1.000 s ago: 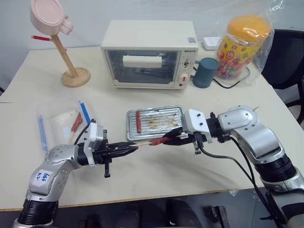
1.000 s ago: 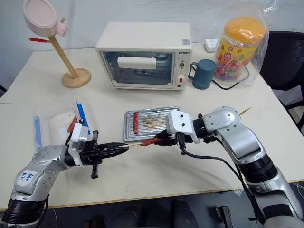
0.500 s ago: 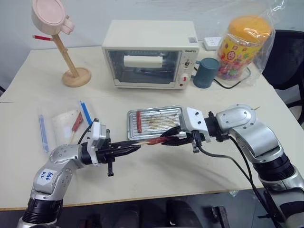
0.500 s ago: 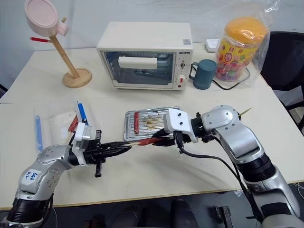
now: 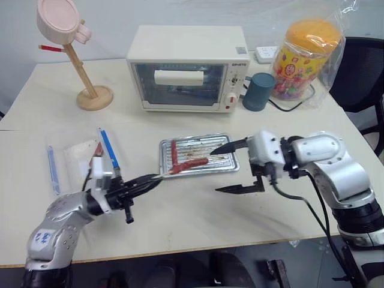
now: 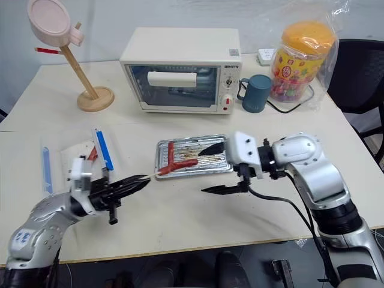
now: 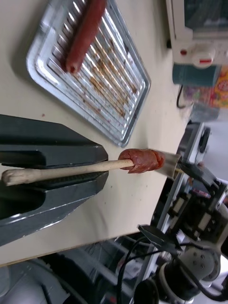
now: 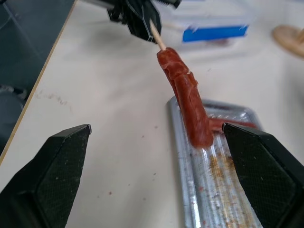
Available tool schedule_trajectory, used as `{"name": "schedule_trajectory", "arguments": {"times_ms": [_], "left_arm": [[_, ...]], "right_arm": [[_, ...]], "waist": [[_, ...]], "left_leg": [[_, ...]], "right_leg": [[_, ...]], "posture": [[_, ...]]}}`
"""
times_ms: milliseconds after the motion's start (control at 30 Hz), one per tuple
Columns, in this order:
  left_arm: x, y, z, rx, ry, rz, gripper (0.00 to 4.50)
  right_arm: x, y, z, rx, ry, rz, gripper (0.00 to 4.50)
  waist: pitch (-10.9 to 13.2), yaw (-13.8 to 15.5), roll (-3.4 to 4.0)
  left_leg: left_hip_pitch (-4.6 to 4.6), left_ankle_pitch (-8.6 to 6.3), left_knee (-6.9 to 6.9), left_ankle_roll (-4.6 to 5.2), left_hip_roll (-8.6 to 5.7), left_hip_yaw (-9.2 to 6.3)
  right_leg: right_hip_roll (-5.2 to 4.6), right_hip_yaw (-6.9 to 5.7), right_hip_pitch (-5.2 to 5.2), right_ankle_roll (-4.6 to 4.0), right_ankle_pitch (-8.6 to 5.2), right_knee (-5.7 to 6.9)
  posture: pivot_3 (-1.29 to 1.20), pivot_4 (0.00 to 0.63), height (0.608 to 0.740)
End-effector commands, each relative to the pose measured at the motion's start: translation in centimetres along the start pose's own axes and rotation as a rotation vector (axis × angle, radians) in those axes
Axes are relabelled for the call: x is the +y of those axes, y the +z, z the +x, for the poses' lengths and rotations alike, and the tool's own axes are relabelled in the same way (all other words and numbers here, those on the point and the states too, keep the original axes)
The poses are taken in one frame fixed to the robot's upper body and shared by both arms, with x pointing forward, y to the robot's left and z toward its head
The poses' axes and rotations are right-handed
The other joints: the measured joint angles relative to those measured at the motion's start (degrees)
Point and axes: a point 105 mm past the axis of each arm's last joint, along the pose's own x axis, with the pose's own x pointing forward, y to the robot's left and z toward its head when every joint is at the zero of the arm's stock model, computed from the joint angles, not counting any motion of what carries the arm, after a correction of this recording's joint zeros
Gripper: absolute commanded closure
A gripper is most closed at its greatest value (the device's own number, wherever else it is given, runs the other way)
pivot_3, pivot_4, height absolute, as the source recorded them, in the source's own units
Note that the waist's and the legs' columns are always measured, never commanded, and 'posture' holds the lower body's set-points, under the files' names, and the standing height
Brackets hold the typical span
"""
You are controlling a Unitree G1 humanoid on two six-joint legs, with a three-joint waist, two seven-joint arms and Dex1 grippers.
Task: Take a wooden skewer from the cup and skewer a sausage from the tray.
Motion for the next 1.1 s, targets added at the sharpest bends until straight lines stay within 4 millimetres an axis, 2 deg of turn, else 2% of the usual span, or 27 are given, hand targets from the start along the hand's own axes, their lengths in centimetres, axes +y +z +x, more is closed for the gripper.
{"name": "schedule_trajectory", "arguments": {"times_ms": [33,133,233,300,533,633,700,800,867,1000,1100], "left_arm": [[0.9,2.6,-2.3,-0.116,0.178,0.058,4.50],[2.4,3.5,-4.8,-0.191,0.392,0.096,4.50],[4.5,4.6,-7.9,-0.318,0.659,0.130,4.50],[5.5,4.4,-9.8,-0.366,0.810,0.132,4.50],[8.0,3.4,-12.0,-0.414,1.050,0.138,4.50],[8.8,2.9,-11.0,-0.372,1.028,0.114,4.50],[8.9,3.0,-10.8,-0.364,1.020,0.118,3.95],[8.6,3.2,-10.7,-0.341,0.986,0.129,3.37],[7.8,3.3,-9.9,-0.276,0.901,0.145,2.87],[5.2,2.5,-7.9,-0.021,0.654,0.269,1.98],[3.4,1.0,-7.1,0.179,0.484,0.366,1.98]], "right_arm": [[-0.1,3.4,-1.0,-0.209,-0.130,0.002,0.01],[0.1,3.9,-1.7,-0.337,-0.280,0.068,0.01],[1.8,3.1,-1.6,-0.322,-0.358,0.038,0.01],[2.2,2.5,-1.7,-0.311,-0.438,0.007,0.01],[2.9,0.2,-1.9,-0.257,-0.512,-0.028,0.01],[2.5,0.0,-2.0,-0.256,-0.524,-0.032,0.01],[2.4,-0.1,-2.0,-0.251,-0.522,-0.034,0.00],[2.5,-0.3,-2.1,-0.236,-0.515,-0.030,0.00],[2.5,-0.7,-2.4,-0.216,-0.511,-0.022,0.00],[3.0,-1.5,-2.9,-0.166,-0.482,-0.002,0.00],[3.6,-2.3,-3.1,-0.128,-0.444,0.014,0.00]], "waist": [[0.0,0.1,0.00],[0.0,0.4,-0.01],[0.0,1.3,-0.05],[0.0,1.6,-0.06],[-0.1,1.5,-0.22],[-0.2,1.5,-0.26],[-0.2,1.4,-0.26],[-0.2,1.2,-0.26],[-0.2,1.2,-0.26],[-0.2,1.2,-0.26],[-0.1,1.4,-0.23]], "left_leg": [[0.00,0.00,0.01,0.00,-0.01,0.01],[0.00,0.00,0.02,0.00,-0.01,0.01],[0.01,0.00,0.05,0.00,-0.04,0.02],[0.02,-0.01,0.06,0.00,-0.05,0.01],[0.13,0.00,0.07,-0.01,-0.09,0.06],[0.14,0.01,0.07,-0.01,-0.10,0.06],[0.14,0.00,0.06,-0.01,-0.09,0.06],[0.14,0.00,0.01,-0.01,-0.07,0.06],[0.14,0.00,0.01,-0.01,-0.05,0.06],[0.14,0.00,-0.03,-0.01,-0.06,0.06],[0.15,0.00,-0.03,0.00,-0.07,0.05]], "right_leg": [[-0.01,0.01,0.00,0.00,0.00,0.02],[-0.01,0.01,0.02,0.00,0.00,0.02],[-0.02,0.02,0.04,0.02,0.01,0.02],[-0.01,0.01,0.07,0.02,0.01,0.00],[0.01,0.05,0.12,0.05,0.03,0.10],[0.00,0.05,0.13,0.05,0.03,0.10],[0.00,0.06,0.13,0.05,0.03,0.09],[0.02,0.06,0.10,0.05,0.03,0.07],[0.03,0.06,0.09,0.05,0.03,0.07],[0.00,0.08,0.11,0.04,0.02,0.02],[-0.02,0.08,0.16,0.03,0.02,0.00]], "posture": [[0.00,0.150,0.740],[0.00,0.150,0.740],[0.00,0.150,0.740],[0.00,0.150,0.740],[0.00,0.150,0.740],[0.00,0.150,0.740],[0.00,0.150,0.740],[0.00,0.150,0.740],[0.00,0.150,0.740],[0.00,0.150,0.740],[0.00,0.150,0.740]]}}
